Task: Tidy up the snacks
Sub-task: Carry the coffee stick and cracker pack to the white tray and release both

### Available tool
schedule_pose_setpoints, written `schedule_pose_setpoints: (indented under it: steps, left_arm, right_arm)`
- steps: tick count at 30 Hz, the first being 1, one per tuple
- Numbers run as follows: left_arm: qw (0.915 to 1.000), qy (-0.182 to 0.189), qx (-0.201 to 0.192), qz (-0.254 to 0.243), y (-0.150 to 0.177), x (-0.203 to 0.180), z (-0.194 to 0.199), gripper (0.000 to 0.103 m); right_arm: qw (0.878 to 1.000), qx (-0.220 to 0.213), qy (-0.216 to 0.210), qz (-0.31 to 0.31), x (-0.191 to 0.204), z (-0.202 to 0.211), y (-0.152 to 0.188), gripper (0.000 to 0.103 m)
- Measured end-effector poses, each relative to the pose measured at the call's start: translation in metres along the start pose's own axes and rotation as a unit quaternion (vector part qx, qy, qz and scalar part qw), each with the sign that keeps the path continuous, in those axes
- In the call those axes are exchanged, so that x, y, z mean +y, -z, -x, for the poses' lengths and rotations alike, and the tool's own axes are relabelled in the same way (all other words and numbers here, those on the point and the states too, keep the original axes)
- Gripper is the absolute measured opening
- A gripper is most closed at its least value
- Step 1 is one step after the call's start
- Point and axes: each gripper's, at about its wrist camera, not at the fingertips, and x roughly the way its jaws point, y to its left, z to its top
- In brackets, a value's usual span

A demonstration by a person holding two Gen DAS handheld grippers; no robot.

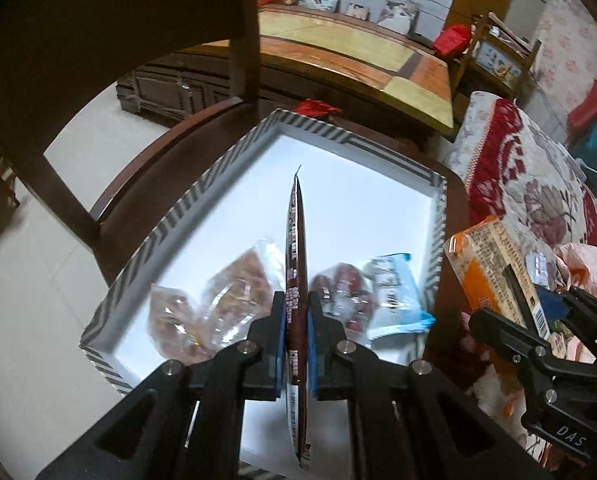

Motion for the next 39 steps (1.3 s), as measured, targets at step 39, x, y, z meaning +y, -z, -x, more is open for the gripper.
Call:
schedule_pose_setpoints:
  steps: [39]
  left_arm:
    - [0.9997, -0.02, -0.011, 0.003, -0.004, 0.003, -0.02, 0.05]
  right_arm:
    - [0.999, 0.027, -0.014, -0.045, 0.011, -0.09, -0.047, 0.057]
